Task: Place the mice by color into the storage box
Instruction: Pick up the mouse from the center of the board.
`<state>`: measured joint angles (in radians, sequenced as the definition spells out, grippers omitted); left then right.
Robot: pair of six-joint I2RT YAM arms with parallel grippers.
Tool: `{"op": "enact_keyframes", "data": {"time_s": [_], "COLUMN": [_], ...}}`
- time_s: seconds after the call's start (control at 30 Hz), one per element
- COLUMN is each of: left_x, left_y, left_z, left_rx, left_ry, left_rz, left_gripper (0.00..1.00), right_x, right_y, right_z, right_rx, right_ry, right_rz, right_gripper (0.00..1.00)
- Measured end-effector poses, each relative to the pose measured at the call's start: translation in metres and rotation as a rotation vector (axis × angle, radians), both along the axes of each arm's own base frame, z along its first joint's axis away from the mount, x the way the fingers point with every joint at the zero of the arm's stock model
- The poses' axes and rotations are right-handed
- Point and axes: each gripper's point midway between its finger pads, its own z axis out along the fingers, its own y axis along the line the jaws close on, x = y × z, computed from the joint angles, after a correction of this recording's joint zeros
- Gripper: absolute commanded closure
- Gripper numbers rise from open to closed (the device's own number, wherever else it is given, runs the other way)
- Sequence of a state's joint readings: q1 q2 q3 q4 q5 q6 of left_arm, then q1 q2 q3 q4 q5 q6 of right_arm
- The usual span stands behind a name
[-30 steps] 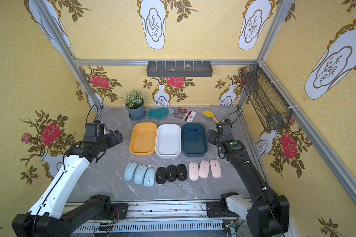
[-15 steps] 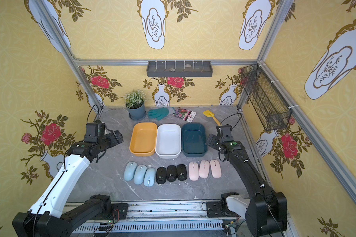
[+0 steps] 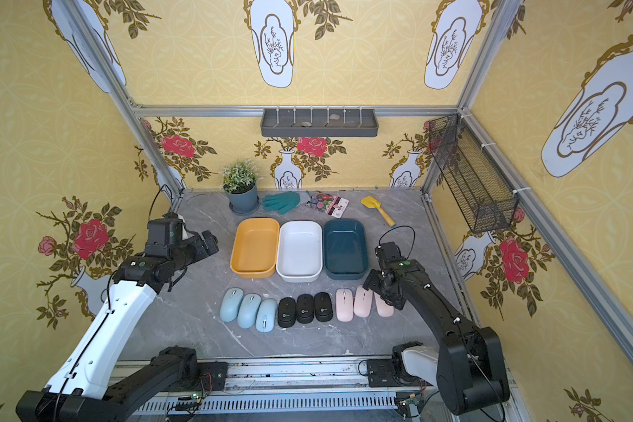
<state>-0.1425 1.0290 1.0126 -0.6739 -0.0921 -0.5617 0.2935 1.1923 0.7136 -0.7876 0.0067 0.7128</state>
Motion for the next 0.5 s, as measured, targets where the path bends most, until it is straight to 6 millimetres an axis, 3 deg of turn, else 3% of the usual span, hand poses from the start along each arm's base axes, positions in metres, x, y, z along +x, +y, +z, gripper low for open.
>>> {"op": "enact_keyframes", "data": {"time_s": [0.23,0.5], "left_x": [-0.001,-0.002], "left_y": [-0.002,-0.002], "left_z": [0.001,0.002], "left_rx": [-0.018,-0.027], "left_ry": [-0.002,-0.001], "left_rz": [0.0,0.004], "left_gripper": [0.0,0.0], "right_x": [-0.01,-0.007], "right_y": [-0.004,-0.013], "right_z": [-0.012,-0.02], "right_rx": [-0.02,-0.045], "right_ry": [0.077,0.112], "right_rz": [-0.049,-0.109], "right_gripper": [0.1,0.1]}}
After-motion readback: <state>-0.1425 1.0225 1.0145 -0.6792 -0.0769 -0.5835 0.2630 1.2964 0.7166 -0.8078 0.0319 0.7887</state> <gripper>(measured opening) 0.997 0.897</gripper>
